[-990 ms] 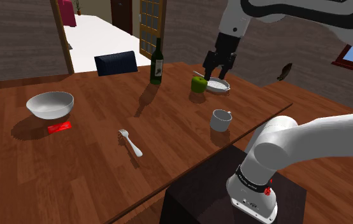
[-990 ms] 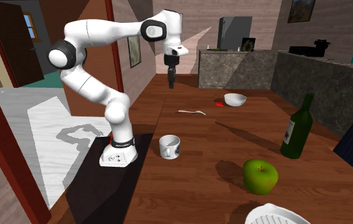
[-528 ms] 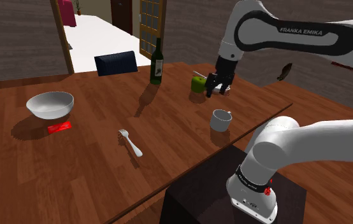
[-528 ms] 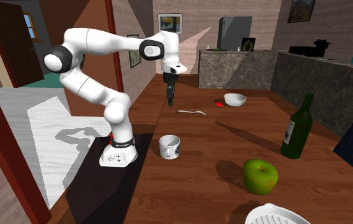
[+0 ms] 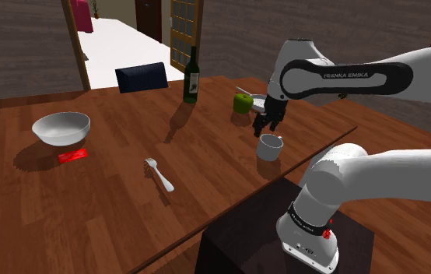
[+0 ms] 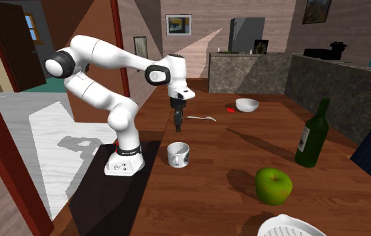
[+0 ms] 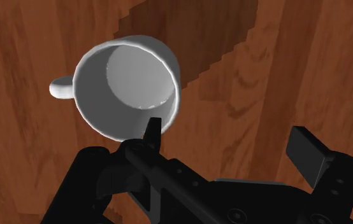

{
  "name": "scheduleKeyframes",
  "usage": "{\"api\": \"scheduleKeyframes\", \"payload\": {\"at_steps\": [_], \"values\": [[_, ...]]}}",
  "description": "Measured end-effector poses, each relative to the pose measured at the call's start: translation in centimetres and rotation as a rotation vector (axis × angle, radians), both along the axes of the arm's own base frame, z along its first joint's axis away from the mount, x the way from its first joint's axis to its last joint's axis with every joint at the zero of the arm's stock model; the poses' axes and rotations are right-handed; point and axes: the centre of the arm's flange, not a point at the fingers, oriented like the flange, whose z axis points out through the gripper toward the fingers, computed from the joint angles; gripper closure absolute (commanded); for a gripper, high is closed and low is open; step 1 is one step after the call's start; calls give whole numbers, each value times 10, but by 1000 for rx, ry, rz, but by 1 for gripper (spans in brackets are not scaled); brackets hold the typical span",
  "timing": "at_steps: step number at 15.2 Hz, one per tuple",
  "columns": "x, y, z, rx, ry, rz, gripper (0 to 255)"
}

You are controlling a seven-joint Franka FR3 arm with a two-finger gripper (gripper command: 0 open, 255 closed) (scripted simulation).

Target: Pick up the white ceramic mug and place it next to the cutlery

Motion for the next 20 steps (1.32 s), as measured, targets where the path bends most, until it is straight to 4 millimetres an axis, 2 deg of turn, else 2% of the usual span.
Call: {"api": "scheduleKeyframes", "payload": {"at_steps": [3,5,12,18,19,20], "values": [[-4,-17,-36,-24,-1,-4,0],[-7,-27,-51,-36,-4,-4,0],[-5,-28,-90,-40,-6,-4,0],[-6,-30,-94,-40,-7,-4,0],[-6,-30,-94,-40,-7,-4,255],[-6,-30,-94,-40,-7,-4,255]]}}
